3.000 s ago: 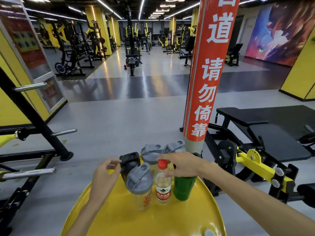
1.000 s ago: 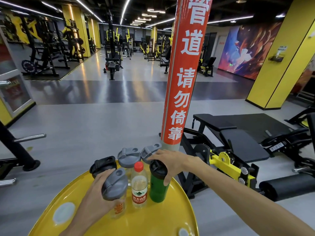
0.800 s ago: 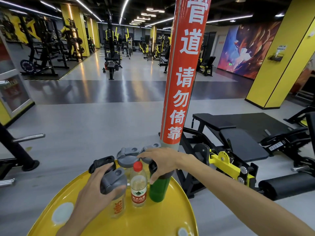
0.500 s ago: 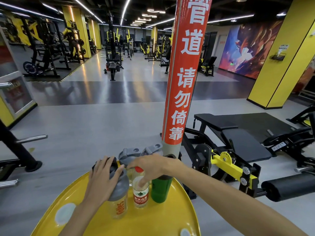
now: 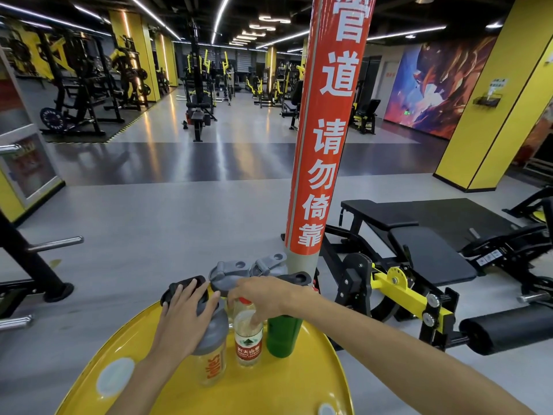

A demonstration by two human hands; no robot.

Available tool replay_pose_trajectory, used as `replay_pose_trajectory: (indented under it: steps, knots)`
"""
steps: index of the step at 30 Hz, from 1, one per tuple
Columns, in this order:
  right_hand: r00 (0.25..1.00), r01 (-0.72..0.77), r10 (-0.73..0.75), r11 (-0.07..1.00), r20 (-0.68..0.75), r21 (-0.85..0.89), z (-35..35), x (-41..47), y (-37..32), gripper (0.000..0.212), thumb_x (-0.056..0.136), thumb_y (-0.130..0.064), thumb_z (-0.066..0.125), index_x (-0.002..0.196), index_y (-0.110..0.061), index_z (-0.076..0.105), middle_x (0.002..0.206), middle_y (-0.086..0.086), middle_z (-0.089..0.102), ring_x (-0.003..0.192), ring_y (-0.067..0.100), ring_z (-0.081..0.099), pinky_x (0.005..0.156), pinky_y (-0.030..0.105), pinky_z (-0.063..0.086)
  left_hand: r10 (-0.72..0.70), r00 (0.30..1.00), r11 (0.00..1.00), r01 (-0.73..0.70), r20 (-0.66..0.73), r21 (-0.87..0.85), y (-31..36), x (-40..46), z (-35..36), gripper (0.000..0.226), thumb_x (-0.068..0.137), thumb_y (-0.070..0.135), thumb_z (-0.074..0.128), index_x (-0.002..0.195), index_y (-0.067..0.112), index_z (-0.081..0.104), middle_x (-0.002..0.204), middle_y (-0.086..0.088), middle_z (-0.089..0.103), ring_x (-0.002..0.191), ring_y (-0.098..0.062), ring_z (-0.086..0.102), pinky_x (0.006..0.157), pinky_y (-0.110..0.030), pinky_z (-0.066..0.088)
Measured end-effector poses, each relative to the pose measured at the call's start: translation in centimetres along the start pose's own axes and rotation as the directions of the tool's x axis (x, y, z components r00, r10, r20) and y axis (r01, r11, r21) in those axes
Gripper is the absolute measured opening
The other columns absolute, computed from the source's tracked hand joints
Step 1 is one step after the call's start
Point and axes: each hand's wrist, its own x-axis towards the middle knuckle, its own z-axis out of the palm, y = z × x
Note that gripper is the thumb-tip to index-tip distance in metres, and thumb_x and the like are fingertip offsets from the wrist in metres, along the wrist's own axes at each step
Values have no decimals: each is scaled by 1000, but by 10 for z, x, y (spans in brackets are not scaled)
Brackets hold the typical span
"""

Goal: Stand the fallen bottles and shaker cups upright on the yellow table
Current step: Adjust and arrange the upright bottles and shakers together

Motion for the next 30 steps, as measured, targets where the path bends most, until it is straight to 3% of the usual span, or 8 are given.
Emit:
replay_pose_trajectory:
  steps: [3, 8, 18, 21, 30]
  knots:
    - [1000, -5, 5, 1000, 10, -1, -1, 1, 2, 61, 78, -18, 81, 132, -21, 54, 128, 5, 56, 113, 27, 55, 76, 34, 44, 2, 1000, 1000, -3, 14, 15, 1, -1, -2, 79, 85, 73, 18, 151, 33, 36, 163, 4, 22, 152, -20, 9, 121, -50, 13]
    - [999, -39, 39, 996, 7, 82, -12, -7, 10, 74, 78, -24, 81, 143, -25, 45, 143, 0, 52, 129, 24, 48, 98, 39, 45, 7, 1000, 999, -8, 23, 41, 3, -3, -5, 77, 86, 72, 17, 149, 34, 39, 163, 4, 22, 152, -20, 9, 121, -50, 12]
    - [989, -144, 146, 981, -3, 134, -26, -41, 52, 74, 81, -50, 74, 144, -25, 44, 146, -1, 49, 131, 23, 47, 105, 43, 44, 8, 1000, 999, -8, 8, 31, 2, -2, -3, 81, 83, 75, 14, 146, 34, 44, 163, 4, 25, 152, -20, 10, 120, -52, 15]
    - [986, -167, 165, 979, 20, 120, -12, -48, 57, 75, 82, -50, 73, 145, -25, 43, 143, 0, 47, 130, 23, 45, 103, 38, 42, 7, 1000, 1000, -7, 6, 24, 2, -2, -3, 82, 82, 75, 13, 146, 34, 45, 162, 5, 25, 152, -19, 10, 120, -52, 17]
    - [986, -117, 132, 982, -100, 150, 5, -53, 56, 67, 81, -45, 75, 140, -27, 48, 143, -3, 48, 130, 16, 41, 107, 37, 35, 5, 1000, 999, -6, 25, 31, 7, -6, -7, 79, 85, 74, 15, 146, 33, 45, 163, 4, 25, 152, -19, 10, 121, -51, 16]
